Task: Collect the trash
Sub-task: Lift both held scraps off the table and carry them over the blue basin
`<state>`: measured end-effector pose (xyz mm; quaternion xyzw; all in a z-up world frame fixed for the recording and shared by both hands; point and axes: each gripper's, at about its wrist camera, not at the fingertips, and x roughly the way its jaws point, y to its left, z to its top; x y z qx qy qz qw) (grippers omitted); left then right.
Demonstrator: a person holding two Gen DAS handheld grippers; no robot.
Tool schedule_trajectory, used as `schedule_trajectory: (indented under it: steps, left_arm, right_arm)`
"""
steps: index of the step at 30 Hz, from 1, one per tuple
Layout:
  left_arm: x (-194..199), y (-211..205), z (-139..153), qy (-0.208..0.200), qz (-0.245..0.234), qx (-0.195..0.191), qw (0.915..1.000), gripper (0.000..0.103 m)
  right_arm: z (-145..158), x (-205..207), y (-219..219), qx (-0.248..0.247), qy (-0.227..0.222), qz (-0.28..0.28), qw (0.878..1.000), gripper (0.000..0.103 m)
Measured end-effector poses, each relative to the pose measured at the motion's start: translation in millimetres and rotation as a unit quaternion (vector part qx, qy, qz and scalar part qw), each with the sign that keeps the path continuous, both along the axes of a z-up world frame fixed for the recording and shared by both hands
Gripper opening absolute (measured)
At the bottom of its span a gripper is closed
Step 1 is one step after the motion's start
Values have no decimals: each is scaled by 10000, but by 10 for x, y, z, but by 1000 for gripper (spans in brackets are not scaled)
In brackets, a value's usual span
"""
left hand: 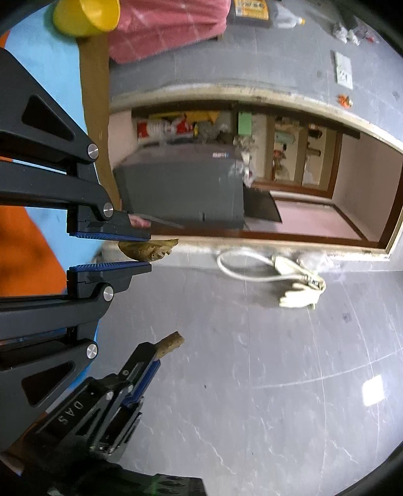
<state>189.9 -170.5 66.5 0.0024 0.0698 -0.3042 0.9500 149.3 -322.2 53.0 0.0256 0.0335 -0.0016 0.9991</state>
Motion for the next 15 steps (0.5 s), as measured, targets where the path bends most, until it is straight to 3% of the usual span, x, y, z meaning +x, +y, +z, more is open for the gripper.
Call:
schedule_trajectory:
  steps: [7,15]
  left_arm:
    - [48,-535,-33,311,-463,83,9984,10]
    - [248,-1059,-223,1185,-981,446,9871,10]
  right_arm:
    - [-61,-110,-431,91,168,-699,9974,22]
    - [-303,67,-835,509,1086,-1031,9874,22]
